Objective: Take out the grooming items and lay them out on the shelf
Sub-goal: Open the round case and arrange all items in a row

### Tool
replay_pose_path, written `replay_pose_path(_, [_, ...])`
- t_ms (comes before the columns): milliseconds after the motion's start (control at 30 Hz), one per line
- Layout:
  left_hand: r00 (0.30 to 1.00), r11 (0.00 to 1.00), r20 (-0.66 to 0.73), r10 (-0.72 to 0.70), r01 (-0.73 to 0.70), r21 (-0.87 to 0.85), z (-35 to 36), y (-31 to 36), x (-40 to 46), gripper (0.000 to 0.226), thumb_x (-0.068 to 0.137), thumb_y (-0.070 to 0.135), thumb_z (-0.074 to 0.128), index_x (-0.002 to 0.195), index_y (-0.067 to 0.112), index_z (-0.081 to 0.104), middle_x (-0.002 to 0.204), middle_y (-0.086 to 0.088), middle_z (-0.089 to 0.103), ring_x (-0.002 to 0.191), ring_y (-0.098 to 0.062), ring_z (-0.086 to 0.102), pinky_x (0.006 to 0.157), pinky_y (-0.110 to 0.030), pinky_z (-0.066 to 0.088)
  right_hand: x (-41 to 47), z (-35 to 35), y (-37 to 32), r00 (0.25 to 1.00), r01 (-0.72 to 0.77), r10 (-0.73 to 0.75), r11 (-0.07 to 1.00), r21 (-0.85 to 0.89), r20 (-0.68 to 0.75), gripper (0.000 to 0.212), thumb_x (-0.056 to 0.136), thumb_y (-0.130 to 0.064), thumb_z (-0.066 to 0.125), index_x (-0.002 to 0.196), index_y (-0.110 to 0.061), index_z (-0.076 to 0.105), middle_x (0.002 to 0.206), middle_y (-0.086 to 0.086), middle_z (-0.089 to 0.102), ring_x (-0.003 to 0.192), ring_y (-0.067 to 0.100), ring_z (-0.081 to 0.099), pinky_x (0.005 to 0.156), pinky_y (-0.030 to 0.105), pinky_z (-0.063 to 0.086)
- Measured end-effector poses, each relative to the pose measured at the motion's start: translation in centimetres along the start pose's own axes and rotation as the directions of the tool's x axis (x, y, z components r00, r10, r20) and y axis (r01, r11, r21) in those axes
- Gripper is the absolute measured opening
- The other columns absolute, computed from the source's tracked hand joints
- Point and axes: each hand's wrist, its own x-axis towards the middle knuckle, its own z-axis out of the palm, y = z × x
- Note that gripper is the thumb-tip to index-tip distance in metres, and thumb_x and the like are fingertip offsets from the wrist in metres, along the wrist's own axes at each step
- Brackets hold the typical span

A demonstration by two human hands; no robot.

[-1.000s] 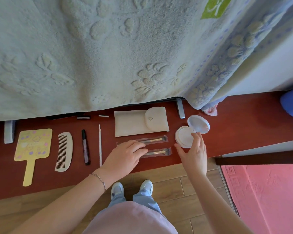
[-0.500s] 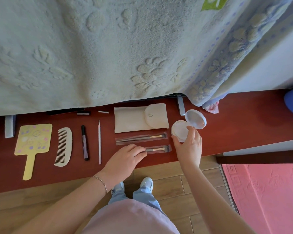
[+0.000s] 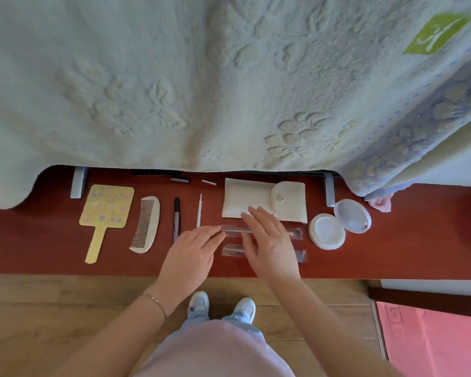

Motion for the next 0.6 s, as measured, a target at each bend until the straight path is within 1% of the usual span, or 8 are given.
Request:
replay_pose_path(67, [0.996, 0.996, 0.045, -0.075, 0.073, 0.053, 0.1, -1.4, -1.1, 0.061, 0.055, 0.000, 0.083, 0.112, 0.012, 0.067, 0.119, -0.009, 0.064, 0.104, -0.025, 0.063, 0.083, -0.039, 0.052, 2.7, 1.5, -0.9, 0.997, 0.070, -0.070, 0.998, -0.006, 0.038, 0.034, 0.089, -0.025, 0.042, 0.109, -0.012, 0.067, 0.113, 0.006, 0.068, 0.110, 0.025, 0.060, 0.095, 0.040, 0.048])
replay_pose_path(167, [0.990, 0.989, 0.096, -0.106, 0.094, 0.117, 0.3, -2.5, -2.3, 0.071, 0.050, -0.005, 0.081, 0.117, 0.013, 0.065, 0.127, -0.014, 0.059, 0.113, -0.028, 0.059, 0.085, -0.041, 0.051, 7.0, 3.7, -1.6, 0.997, 0.066, -0.067, 0.998, 0.017, 0.045, 0.024, 0.084, -0.016, 0.053, 0.099, -0.010, 0.071, 0.097, 0.007, 0.072, 0.091, 0.027, 0.066, 0.078, 0.041, 0.055])
replay_pose_path(233, [0.990, 0.986, 0.097, -0.105, 0.091, 0.139, 0.5, -2.7, -2.5, 0.067, 0.053, -0.003, 0.081, 0.117, 0.014, 0.065, 0.128, -0.016, 0.058, 0.115, -0.029, 0.058, 0.088, -0.042, 0.049, 9.2, 4.7, -1.7, 0.997, 0.060, -0.060, 0.998, -0.012, 0.047, 0.020, 0.080, -0.011, 0.060, 0.095, -0.008, 0.073, 0.092, 0.008, 0.072, 0.087, 0.029, 0.067, 0.074, 0.038, 0.056])
replay_pose_path(333, [0.992, 0.986, 0.091, -0.088, 0.073, 0.149, 1.0, -2.8, -2.5, 0.058, 0.059, 0.004, 0.081, 0.114, 0.016, 0.066, 0.125, -0.016, 0.060, 0.116, -0.028, 0.057, 0.091, -0.042, 0.048, 11.4, 5.7, -1.4, 0.985, -0.006, 0.027, 0.993, -0.121, 0.170, 0.023, 0.087, -0.014, 0.056, 0.106, -0.011, 0.070, 0.100, 0.009, 0.071, 0.096, 0.030, 0.063, 0.078, 0.036, 0.049])
replay_pose_path(367, [0.994, 0.987, 0.087, -0.074, 0.061, 0.148, 1.2, -2.8, -2.5, 0.055, 0.061, 0.006, 0.080, 0.113, 0.016, 0.067, 0.124, -0.015, 0.061, 0.116, -0.027, 0.058, 0.090, -0.042, 0.048, 11.8, 6.2, -1.2, 0.984, -0.002, 0.031, 0.986, -0.165, 0.176, 0.023, 0.088, -0.014, 0.055, 0.105, -0.011, 0.069, 0.097, 0.009, 0.071, 0.094, 0.031, 0.063, 0.075, 0.037, 0.048])
replay_pose_path(467, [0.998, 0.990, 0.055, -0.021, 0.013, 0.141, 1.3, -2.6, -2.5, 0.049, 0.064, 0.008, 0.079, 0.111, 0.017, 0.069, 0.122, -0.013, 0.063, 0.115, -0.025, 0.058, 0.088, -0.041, 0.049, 11.9, 7.3, -1.1, 0.984, 0.036, 0.013, 0.961, -0.275, 0.175, 0.013, 0.078, -0.010, 0.066, 0.089, -0.010, 0.072, 0.078, 0.010, 0.070, 0.074, 0.032, 0.066, 0.060, 0.034, 0.050])
replay_pose_path(567, [1.000, 0.991, 0.020, -0.001, -0.001, 0.132, 1.4, -2.2, -2.7, 0.049, 0.064, 0.007, 0.077, 0.110, 0.017, 0.069, 0.121, -0.013, 0.063, 0.114, -0.025, 0.059, 0.089, -0.040, 0.048, 11.7, 7.8, -1.3, 0.985, 0.038, 0.015, 0.953, -0.302, 0.173, 0.006, 0.069, -0.012, 0.075, 0.074, -0.013, 0.073, 0.066, 0.005, 0.068, 0.062, 0.028, 0.064, 0.052, 0.027, 0.048])
replay_pose_path(600, [1.000, 0.992, 0.017, -0.004, 0.002, 0.129, 1.4, -2.1, -2.8, 0.049, 0.064, 0.007, 0.077, 0.111, 0.017, 0.068, 0.121, -0.013, 0.063, 0.114, -0.025, 0.059, 0.089, -0.040, 0.048, 11.7, 7.9, -1.3, 0.985, 0.045, 0.009, 0.950, -0.307, 0.173, 0.008, 0.064, -0.012, 0.078, 0.069, -0.014, 0.073, 0.063, 0.003, 0.067, 0.058, 0.027, 0.063, 0.051, 0.026, 0.047])
